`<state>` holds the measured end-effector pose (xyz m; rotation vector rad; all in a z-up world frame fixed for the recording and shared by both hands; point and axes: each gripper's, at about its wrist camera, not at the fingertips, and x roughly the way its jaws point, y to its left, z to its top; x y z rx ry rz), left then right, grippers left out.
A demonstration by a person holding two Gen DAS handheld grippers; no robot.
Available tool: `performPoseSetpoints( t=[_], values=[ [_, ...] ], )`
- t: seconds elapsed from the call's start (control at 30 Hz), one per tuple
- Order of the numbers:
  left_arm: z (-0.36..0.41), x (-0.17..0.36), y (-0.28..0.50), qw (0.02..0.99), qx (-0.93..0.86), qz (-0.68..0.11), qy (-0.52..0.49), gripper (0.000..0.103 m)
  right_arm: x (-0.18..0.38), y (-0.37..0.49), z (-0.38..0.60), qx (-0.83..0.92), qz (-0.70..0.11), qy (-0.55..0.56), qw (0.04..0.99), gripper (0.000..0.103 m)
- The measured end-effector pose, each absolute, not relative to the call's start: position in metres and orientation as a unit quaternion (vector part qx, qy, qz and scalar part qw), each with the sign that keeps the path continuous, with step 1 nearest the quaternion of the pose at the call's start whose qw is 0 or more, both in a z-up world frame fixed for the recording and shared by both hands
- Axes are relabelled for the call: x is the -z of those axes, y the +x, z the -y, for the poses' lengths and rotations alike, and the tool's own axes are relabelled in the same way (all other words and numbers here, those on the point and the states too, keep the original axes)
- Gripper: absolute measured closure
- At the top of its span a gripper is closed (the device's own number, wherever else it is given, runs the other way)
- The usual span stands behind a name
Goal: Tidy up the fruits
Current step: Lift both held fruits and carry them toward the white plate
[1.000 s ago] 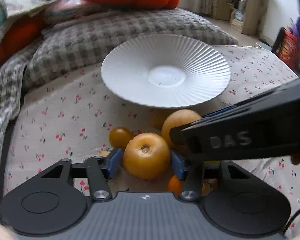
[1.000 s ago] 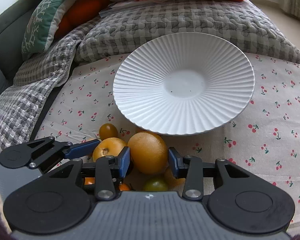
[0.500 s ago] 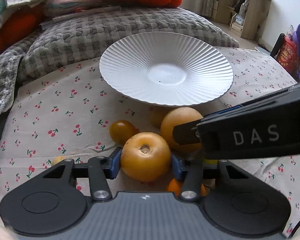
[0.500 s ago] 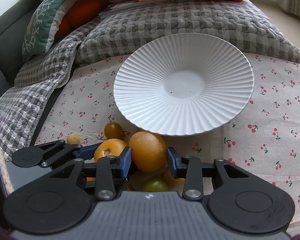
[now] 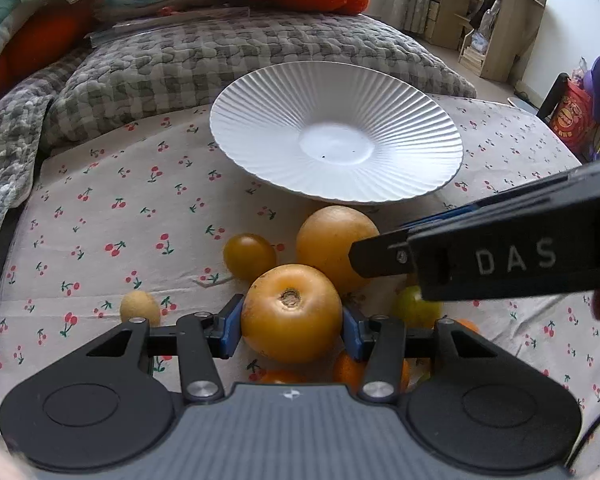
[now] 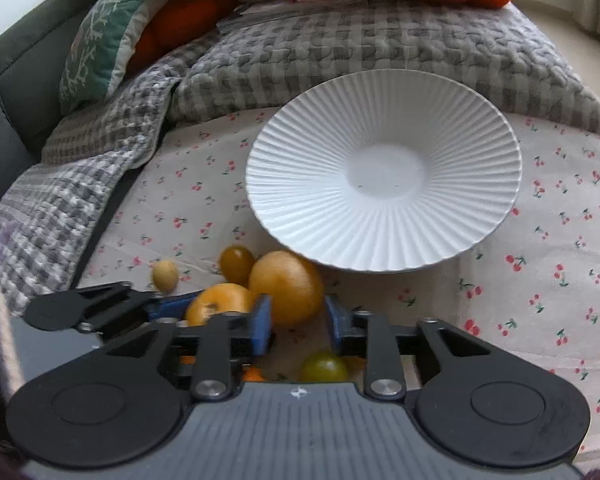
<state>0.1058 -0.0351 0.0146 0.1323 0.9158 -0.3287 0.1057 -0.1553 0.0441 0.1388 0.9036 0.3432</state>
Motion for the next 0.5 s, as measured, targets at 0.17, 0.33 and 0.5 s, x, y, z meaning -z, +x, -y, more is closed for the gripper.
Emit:
performPoseSetpoints(
  t=[0.17, 0.33, 0.5],
  values=[
    [0.025, -0.02, 0.105, 0.883, 0.16, -0.439, 0.047, 0.059, -0.043, 0.111, 0.168, -0.158, -0.433, 0.104, 0.881, 0.054],
    [0.018, -0.027, 0.104, 0.884, 0.164, -0.437, 0.032, 0.059, -0.039, 0.112, 0.171, -0.168, -0.433, 0.126, 0.877, 0.052],
    [0.015, -0.028, 0.103, 0.884, 0.165, -0.435, 0.035, 0.059, -0.035, 0.115, 0.162, -0.191, -0.422, 0.127, 0.877, 0.052]
  ],
)
